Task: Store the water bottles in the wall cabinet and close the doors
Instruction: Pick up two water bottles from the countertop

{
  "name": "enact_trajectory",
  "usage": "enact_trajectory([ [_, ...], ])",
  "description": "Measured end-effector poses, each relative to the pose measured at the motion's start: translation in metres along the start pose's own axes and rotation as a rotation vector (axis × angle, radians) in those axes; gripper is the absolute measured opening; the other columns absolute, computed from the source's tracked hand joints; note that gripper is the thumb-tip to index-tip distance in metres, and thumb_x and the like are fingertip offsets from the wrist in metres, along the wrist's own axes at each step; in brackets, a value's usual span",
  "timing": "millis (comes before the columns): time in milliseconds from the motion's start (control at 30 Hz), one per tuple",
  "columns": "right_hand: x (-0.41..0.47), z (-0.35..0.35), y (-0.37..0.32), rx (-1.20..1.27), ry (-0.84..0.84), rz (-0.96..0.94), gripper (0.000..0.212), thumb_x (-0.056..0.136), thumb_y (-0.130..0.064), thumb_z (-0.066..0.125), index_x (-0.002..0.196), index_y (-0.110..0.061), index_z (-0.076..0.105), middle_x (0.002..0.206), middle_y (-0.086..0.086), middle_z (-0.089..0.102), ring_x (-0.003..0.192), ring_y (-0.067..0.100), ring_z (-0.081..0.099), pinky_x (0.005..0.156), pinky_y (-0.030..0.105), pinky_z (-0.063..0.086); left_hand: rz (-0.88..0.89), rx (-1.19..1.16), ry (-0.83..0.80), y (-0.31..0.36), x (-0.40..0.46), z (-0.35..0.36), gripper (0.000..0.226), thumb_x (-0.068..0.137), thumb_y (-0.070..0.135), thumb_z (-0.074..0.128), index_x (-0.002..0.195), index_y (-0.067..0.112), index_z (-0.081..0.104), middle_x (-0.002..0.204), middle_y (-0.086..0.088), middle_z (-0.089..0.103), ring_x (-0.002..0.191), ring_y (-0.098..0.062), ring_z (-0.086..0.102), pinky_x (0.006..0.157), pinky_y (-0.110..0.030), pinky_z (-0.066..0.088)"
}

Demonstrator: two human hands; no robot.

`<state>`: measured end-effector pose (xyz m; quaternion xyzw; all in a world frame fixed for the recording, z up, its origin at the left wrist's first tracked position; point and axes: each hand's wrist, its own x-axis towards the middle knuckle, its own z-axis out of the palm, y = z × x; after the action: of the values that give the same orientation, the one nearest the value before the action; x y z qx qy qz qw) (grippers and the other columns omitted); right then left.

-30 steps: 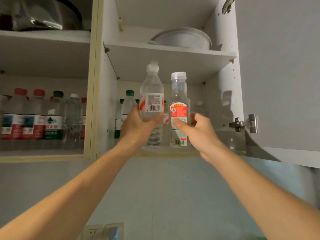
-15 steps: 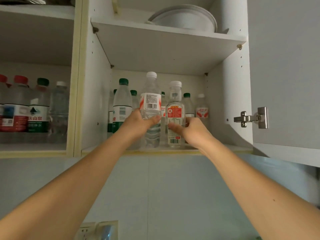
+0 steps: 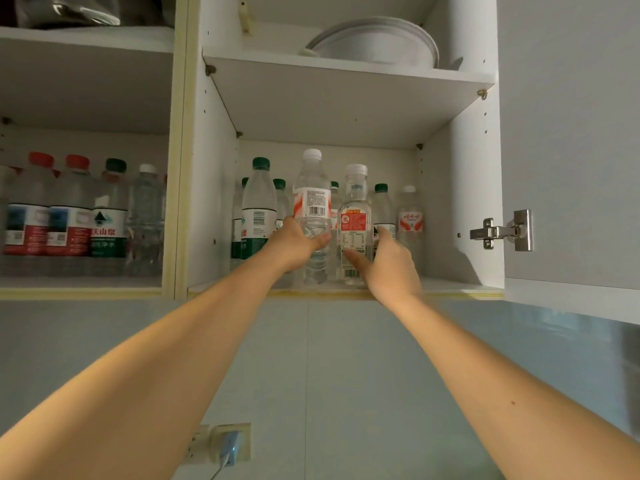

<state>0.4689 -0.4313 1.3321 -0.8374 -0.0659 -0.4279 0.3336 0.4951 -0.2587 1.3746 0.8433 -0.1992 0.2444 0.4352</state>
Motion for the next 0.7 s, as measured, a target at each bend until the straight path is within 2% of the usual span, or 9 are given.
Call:
enact_trajectory([
  [67, -0.007, -0.001, -0.001, 0.017, 0.079, -0.061, 0.064, 0.094, -0.047, 0.066, 0.144, -0.012, 0.047, 0.140, 0.009, 0.055, 0.131, 0.031, 0.046, 0.106, 0.046, 0.043, 0.047, 0.063, -0.011, -0.001, -0.007, -0.004, 0.055, 0.096, 0.045, 0.063, 0.146, 0.026, 0.049, 0.141, 0.001, 0.060, 0.128, -0.022, 0.057, 0.107, -0.043, 0.046],
  [133, -0.018, 0.000, -0.004, 0.028, 0.148, -0.137, 0.065, 0.096, -0.042, 0.066, 0.148, -0.011, 0.044, 0.142, 0.010, 0.050, 0.132, 0.031, 0.041, 0.109, 0.044, 0.039, 0.076, 0.136, 0.060, -0.002, -0.019, -0.007, 0.055, 0.095, 0.046, 0.064, 0.143, 0.023, 0.049, 0.136, 0.003, 0.061, 0.112, -0.015, 0.062, 0.086, -0.027, 0.049],
  [200, -0.030, 0.001, -0.009, 0.037, 0.215, -0.225, 0.063, 0.096, -0.036, 0.067, 0.148, -0.009, 0.044, 0.138, 0.011, 0.051, 0.129, 0.031, 0.041, 0.109, 0.045, 0.038, 0.133, 0.204, 0.184, -0.003, -0.035, -0.012, 0.051, 0.094, 0.045, 0.067, 0.135, 0.022, 0.050, 0.129, 0.001, 0.062, 0.093, -0.008, 0.059, 0.070, -0.019, 0.041],
  [300, -0.055, 0.003, -0.013, 0.068, 0.318, -0.372, 0.056, 0.093, -0.028, 0.071, 0.141, -0.006, 0.050, 0.127, 0.011, 0.055, 0.120, 0.028, 0.043, 0.104, 0.043, 0.040, 0.288, 0.219, 0.302, -0.009, -0.066, -0.021, 0.045, 0.094, 0.045, 0.066, 0.131, 0.024, 0.053, 0.124, 0.002, 0.058, 0.103, -0.011, 0.057, 0.084, -0.028, 0.048],
  [367, -0.077, 0.006, -0.012, 0.117, 0.340, -0.442, 0.048, 0.093, -0.027, 0.070, 0.134, -0.006, 0.054, 0.122, 0.008, 0.056, 0.115, 0.024, 0.044, 0.101, 0.033, 0.040, 0.388, 0.171, 0.336, -0.016, -0.091, -0.029, 0.036, 0.095, 0.043, 0.065, 0.125, 0.025, 0.057, 0.115, 0.006, 0.058, 0.098, -0.009, 0.057, 0.082, -0.021, 0.047],
  [433, -0.102, 0.014, -0.010, 0.187, 0.305, -0.486, 0.040, 0.094, -0.028, 0.068, 0.127, -0.007, 0.057, 0.117, 0.005, 0.056, 0.112, 0.022, 0.048, 0.099, 0.024, 0.038, 0.431, 0.156, 0.361, -0.028, -0.118, -0.035, 0.025, 0.096, 0.038, 0.064, 0.117, 0.025, 0.061, 0.105, 0.010, 0.060, 0.088, -0.007, 0.057, 0.072, -0.013, 0.044],
  [567, -0.159, 0.047, -0.004, 0.329, 0.114, -0.442, 0.031, 0.095, -0.030, 0.065, 0.115, -0.007, 0.064, 0.110, 0.000, 0.058, 0.103, 0.020, 0.058, 0.085, 0.027, 0.048, 0.387, 0.139, 0.335, -0.064, -0.178, -0.033, 0.013, 0.098, 0.033, 0.062, 0.101, 0.022, 0.067, 0.086, 0.012, 0.065, 0.074, -0.014, 0.060, 0.062, -0.014, 0.044],
  [633, -0.185, 0.070, 0.001, 0.376, -0.005, -0.368, 0.029, 0.096, -0.034, 0.061, 0.109, -0.009, 0.067, 0.106, -0.001, 0.060, 0.093, 0.018, 0.061, 0.075, 0.027, 0.049, 0.310, 0.147, 0.284, -0.092, -0.210, -0.022, 0.015, 0.098, 0.033, 0.061, 0.097, 0.019, 0.068, 0.080, 0.009, 0.067, 0.071, -0.015, 0.063, 0.061, -0.018, 0.046],
  [700, -0.214, 0.096, 0.010, 0.388, -0.135, -0.286, 0.020, 0.098, -0.029, 0.063, 0.101, -0.010, 0.069, 0.099, 0.000, 0.063, 0.082, 0.019, 0.063, 0.069, 0.029, 0.048, 0.184, 0.150, 0.239, -0.125, -0.244, -0.005, 0.017, 0.098, 0.031, 0.062, 0.096, 0.015, 0.070, 0.077, 0.004, 0.069, 0.068, -0.018, 0.064, 0.064, -0.028, 0.050],
])
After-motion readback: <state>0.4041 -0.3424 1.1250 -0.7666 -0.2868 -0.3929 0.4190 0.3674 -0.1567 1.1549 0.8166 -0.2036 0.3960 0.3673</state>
